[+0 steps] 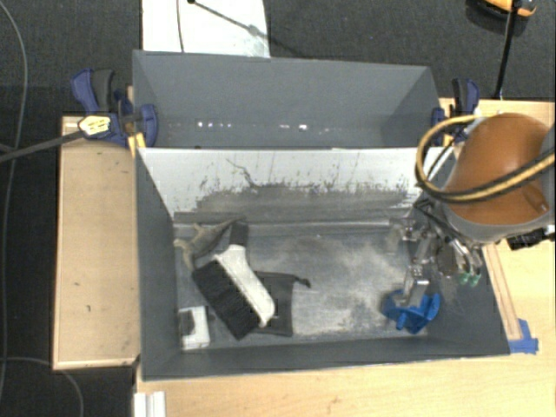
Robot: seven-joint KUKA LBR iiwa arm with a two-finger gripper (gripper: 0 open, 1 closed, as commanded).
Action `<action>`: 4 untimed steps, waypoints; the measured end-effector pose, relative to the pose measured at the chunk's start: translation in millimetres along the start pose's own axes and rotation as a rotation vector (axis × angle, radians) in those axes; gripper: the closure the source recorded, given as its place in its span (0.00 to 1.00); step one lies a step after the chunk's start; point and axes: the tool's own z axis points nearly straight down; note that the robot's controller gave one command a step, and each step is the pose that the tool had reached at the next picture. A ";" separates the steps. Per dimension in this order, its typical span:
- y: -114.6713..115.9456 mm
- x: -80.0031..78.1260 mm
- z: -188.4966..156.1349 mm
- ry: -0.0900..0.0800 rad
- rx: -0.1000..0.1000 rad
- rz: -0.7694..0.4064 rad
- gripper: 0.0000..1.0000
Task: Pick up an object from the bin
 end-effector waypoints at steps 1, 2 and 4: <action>-21.4 -2.0 47.5 0.000 0.002 -0.054 0.00; -52.6 9.2 83.5 0.000 -0.009 -0.106 0.00; -56.7 12.6 98.5 0.008 -0.026 0.032 0.00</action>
Offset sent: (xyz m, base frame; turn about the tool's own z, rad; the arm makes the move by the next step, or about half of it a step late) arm -0.0201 -0.0709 -0.0977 -0.1070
